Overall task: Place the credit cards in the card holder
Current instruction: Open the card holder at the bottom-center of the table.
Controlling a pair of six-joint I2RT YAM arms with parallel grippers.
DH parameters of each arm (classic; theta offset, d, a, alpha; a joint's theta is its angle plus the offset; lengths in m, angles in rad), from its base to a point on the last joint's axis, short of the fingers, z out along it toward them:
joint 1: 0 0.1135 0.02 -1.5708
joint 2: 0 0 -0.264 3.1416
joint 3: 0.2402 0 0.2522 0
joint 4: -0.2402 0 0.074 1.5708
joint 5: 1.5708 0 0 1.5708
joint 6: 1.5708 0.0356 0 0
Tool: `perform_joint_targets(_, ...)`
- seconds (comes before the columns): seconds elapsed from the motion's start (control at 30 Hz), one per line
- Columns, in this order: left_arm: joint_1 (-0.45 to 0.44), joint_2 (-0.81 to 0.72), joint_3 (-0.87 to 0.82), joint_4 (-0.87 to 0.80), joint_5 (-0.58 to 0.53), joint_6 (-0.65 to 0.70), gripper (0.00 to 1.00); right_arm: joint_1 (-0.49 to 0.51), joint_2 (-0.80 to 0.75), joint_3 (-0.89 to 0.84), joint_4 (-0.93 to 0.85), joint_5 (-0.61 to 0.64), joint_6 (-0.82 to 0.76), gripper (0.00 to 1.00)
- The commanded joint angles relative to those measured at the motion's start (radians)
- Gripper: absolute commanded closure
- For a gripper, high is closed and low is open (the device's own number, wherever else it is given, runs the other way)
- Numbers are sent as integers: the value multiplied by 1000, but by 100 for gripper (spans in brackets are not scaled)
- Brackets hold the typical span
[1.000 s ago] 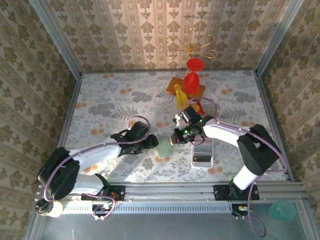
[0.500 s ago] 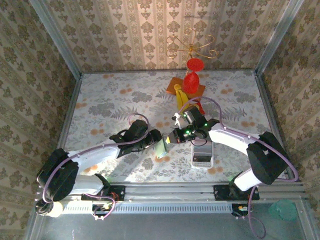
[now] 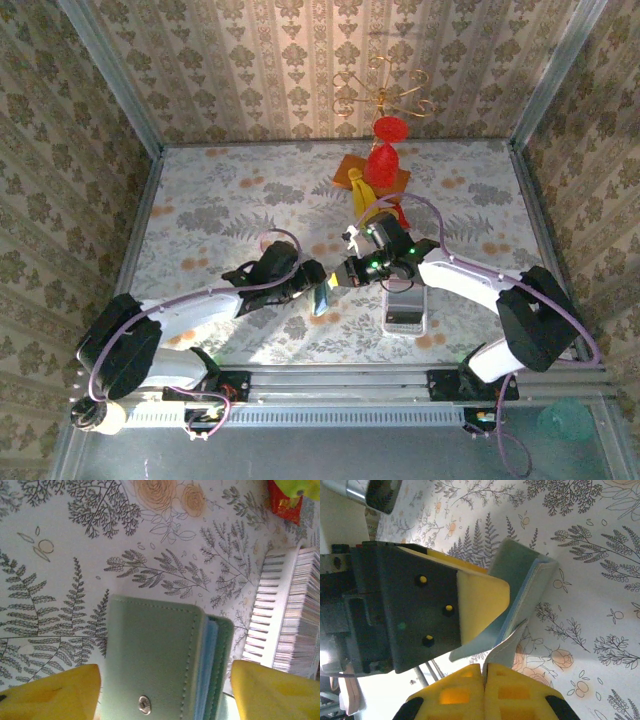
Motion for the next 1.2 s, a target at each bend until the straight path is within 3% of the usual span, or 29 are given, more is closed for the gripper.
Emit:
perform_joint_targets(0.0,-6,4,-25,-2,10,-11,38,6,-24,-16,11,-25,-13,100)
perform_joint_targets(0.1,-6,-3,-34,-4,7,-14,45,6,-22,-22,7,-7,-15,100)
perform_joint_targets(0.43,-1,-58,-64,-23,-19,-21,46,6,-15,-31,-26,57,-27,100)
perform_joint_targets(0.73,30,-103,-97,-95,-18,4,61,5,-3,-32,-78,147,-42,100)
perform_joint_targets(0.93,65,-169,-159,-121,-7,8,61,0,18,-32,-116,218,-45,100)
perform_joint_targets(1.17,73,-125,-167,-122,32,45,71,0,40,-32,-131,247,-42,100)
